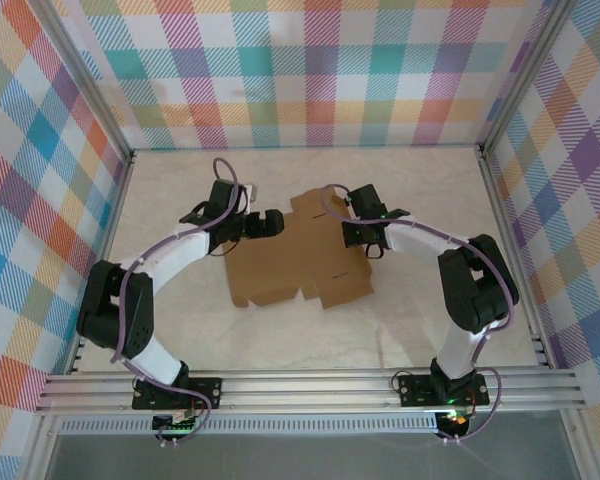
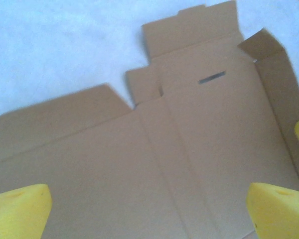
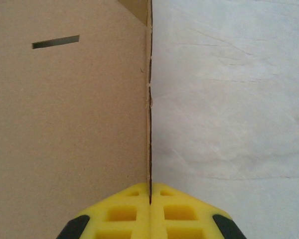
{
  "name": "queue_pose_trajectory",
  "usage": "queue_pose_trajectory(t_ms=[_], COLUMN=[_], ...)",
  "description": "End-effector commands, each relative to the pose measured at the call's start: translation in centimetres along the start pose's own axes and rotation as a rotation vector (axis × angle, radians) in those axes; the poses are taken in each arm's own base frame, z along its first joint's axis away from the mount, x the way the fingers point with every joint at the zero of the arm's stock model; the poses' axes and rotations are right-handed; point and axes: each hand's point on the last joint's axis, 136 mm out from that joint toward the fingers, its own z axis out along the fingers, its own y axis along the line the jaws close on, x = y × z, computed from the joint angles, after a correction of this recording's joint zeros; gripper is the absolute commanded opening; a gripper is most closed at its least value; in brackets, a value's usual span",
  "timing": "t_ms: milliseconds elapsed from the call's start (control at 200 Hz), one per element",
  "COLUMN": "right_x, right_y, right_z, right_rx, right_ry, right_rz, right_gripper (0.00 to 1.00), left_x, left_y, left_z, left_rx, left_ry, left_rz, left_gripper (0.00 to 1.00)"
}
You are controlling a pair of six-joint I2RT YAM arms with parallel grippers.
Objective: Fold the paper box
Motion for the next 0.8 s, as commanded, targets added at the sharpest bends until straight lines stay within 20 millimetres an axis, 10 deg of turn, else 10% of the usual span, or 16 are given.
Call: queue_pose_trajectory(t_ms=[0,430,795], right_x=[-0.9,-1.0,-1.0], right_y=[2.5,2.1,0.1], right_z=[-0.9,-1.6,-1.3], right_rx=[-0.139,-0.284,-0.123], right_ry=[-0.026,-0.045,-0.030], right_rz=[-0.017,0.051,0.018], right_gripper=[0.00,0.00,0.00], left_x=[-2.2,-5.2,-8.5], left_y=[-0.6,-6.1,-8.6], left_z=[1.3,4.4,7.9], left_rx=[0.017,0.307,0.180], left_ry=[0.003,0.005,0.159], left_rz=[0.053,0.262,-0.115], left_gripper=[1.00,0.88,0.80])
